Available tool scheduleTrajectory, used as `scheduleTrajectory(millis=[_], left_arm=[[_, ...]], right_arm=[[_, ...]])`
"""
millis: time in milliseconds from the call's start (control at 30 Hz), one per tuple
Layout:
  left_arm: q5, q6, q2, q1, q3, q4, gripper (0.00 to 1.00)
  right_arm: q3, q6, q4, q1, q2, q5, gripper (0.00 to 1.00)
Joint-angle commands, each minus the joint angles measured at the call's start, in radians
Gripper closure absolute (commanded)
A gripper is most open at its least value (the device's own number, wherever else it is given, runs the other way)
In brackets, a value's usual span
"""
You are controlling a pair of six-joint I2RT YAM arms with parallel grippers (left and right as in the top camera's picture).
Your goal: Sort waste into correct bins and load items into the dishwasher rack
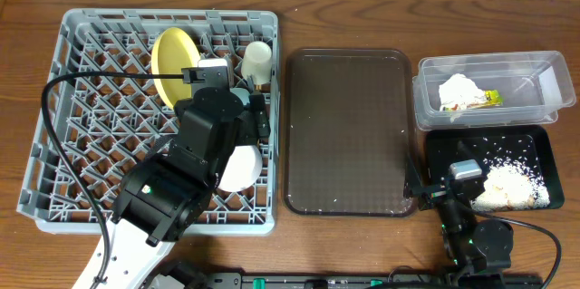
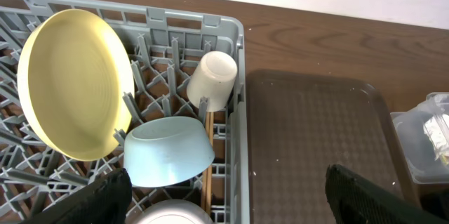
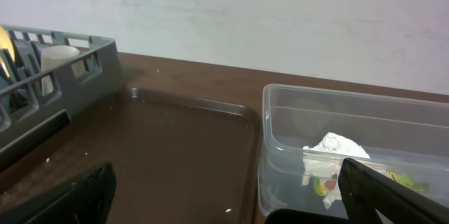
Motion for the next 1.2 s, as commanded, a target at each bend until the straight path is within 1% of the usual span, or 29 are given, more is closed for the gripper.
scheduleTrajectory(millis=[0,167,233,333,500,800,867,967,1033,1100,1133,1167], left_arm=[[-0.013,0.012,0.003,0.004,0.003,-0.003,0.11],[-0.013,0.013,-0.006,0.005,-0.002,-0.003,0.1],[-0.013,0.012,-0.039,0.005,-0.01,-0.004,0.11],[-0.013,0.013,-0.11,0.006,-0.033,-0.051,0.11],[0.0,0.005,-0.288,0.056,-0.134,-0.06,0.11],[0.16,0.0,-0.681,0.28,-0.409,-0.056,0.11],[0.184,-0.019,-0.762,0.328,-0.465,-0.041,0.11],[0.184,-0.117,-0.869,0.389,-0.548,0.029,0.1],[0.194,-0.184,-0.921,0.42,-0.602,0.113,0.11],[0.24,-0.199,-0.964,0.448,-0.66,0.23,0.1],[0.268,-0.199,-0.986,0.463,-0.699,0.322,0.11],[0.285,-0.198,-0.998,0.472,-0.724,0.383,0.11]], right_arm=[[-0.001,0.0,-0.005,0.006,-0.006,0.01,0.01],[-0.001,0.0,-0.005,0.006,-0.006,0.01,0.01],[-0.001,0.0,-0.005,0.006,-0.006,0.01,0.01],[-0.001,0.0,-0.005,0.006,-0.006,0.01,0.01],[-0.001,0.0,-0.005,0.006,-0.006,0.01,0.01],[-0.001,0.0,-0.005,0.006,-0.006,0.01,0.01],[-0.001,0.0,-0.005,0.006,-0.006,0.01,0.01],[-0.001,0.0,-0.005,0.006,-0.006,0.01,0.01],[-0.001,0.0,-0.005,0.006,-0.006,0.01,0.01],[-0.001,0.0,-0.005,0.006,-0.006,0.01,0.01],[-0.001,0.0,-0.005,0.006,-0.006,0.01,0.01],[-0.001,0.0,-0.005,0.006,-0.006,0.01,0.01]])
